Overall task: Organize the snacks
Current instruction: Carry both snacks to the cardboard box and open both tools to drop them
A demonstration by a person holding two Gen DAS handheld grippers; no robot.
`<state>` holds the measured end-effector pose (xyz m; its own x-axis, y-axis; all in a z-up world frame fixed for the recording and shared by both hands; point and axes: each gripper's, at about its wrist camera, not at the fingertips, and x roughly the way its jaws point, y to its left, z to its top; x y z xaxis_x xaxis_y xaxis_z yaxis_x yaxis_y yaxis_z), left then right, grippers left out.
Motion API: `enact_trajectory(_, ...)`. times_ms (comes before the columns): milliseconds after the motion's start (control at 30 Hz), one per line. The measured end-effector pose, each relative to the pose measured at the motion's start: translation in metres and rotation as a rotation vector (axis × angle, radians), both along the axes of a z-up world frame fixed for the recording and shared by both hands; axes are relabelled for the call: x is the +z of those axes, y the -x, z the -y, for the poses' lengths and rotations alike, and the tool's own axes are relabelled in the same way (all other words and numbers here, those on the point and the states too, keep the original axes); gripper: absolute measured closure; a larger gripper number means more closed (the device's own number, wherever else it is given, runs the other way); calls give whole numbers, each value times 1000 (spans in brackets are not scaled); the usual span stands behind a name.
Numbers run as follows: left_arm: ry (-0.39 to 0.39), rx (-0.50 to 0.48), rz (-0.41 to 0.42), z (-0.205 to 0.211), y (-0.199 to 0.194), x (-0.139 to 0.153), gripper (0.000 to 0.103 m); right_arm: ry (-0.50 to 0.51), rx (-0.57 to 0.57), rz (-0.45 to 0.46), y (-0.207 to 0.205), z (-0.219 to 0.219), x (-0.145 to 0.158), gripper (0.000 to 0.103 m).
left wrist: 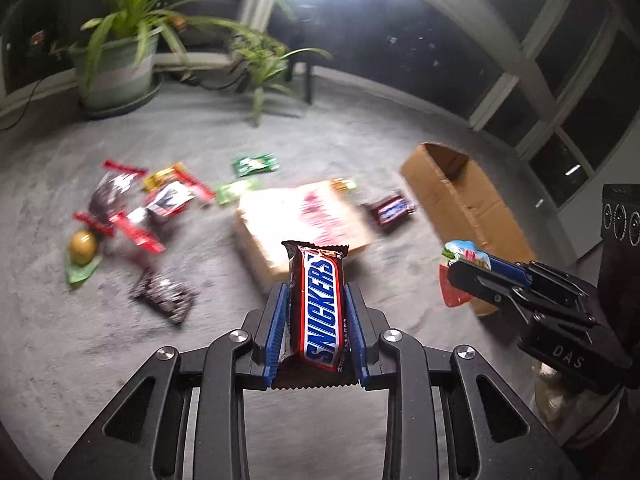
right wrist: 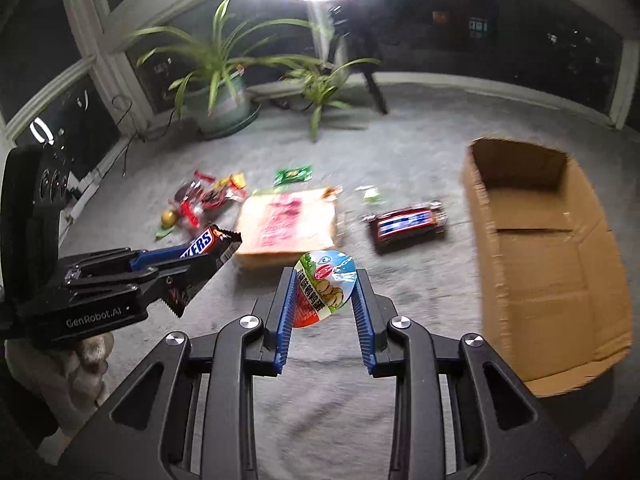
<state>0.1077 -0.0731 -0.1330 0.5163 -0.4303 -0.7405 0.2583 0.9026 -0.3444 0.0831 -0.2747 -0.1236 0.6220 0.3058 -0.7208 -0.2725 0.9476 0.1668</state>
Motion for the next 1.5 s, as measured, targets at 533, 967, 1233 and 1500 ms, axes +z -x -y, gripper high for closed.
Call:
enact_trajectory(533,79,-188,54,138,-7,23,76,30,-183,43,6,132,16,74)
enact_trajectory(967,65,-287,61,219,-21,19,76,53,-286,-2,-9,202,-7,74)
enact_trajectory(1233,40,-313,36,239,-23,9,76,52,-314,-15,-10,217,-13,74)
enact_trajectory(1500,23,-304,40,241,-25,12,70,43,-318,-10,-10,214,-9,73)
